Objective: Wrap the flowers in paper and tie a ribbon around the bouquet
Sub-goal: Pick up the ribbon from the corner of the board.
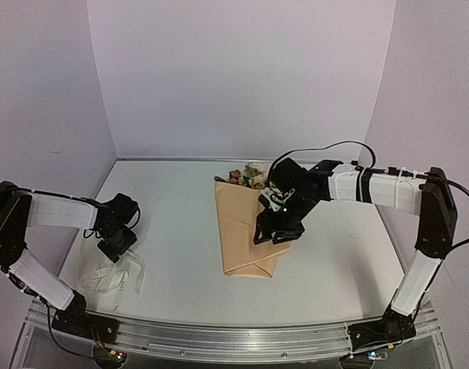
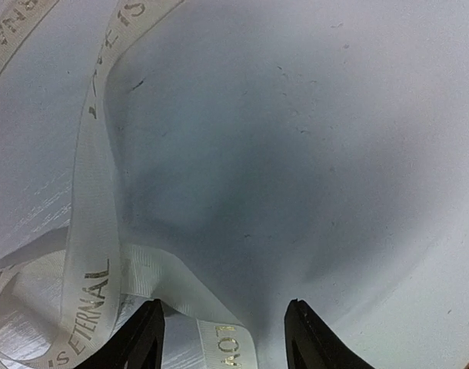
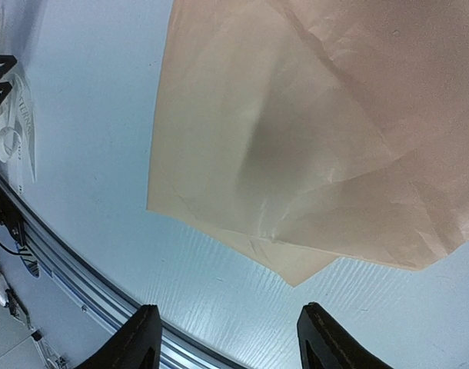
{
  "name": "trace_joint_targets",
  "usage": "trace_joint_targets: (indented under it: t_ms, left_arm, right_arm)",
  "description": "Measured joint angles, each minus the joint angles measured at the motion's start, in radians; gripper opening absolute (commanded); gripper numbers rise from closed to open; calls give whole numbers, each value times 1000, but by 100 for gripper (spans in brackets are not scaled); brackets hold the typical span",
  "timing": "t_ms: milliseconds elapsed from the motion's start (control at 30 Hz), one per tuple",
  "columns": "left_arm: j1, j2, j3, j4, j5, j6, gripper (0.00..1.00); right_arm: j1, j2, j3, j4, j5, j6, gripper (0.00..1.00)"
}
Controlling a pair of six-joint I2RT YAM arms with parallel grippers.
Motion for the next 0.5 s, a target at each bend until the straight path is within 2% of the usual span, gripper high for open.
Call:
trace_joint_targets:
  t_ms: [100,267,367,500]
  left_arm:
    - [0,24,1,10,-4,-25,46]
    - [0,53,16,32,-10,-45,3]
    - [1,57,15,67,15,-27,0]
    - [-9,55,18,123,71,58,0]
  right_arm:
    - [0,-10,-19,1,2,-2,59]
    - [0,-34,-44,1,-2,0,54]
    - [0,-51,-55,1,-7,3,52]
    - [0,-81,-79,6,-3,2,54]
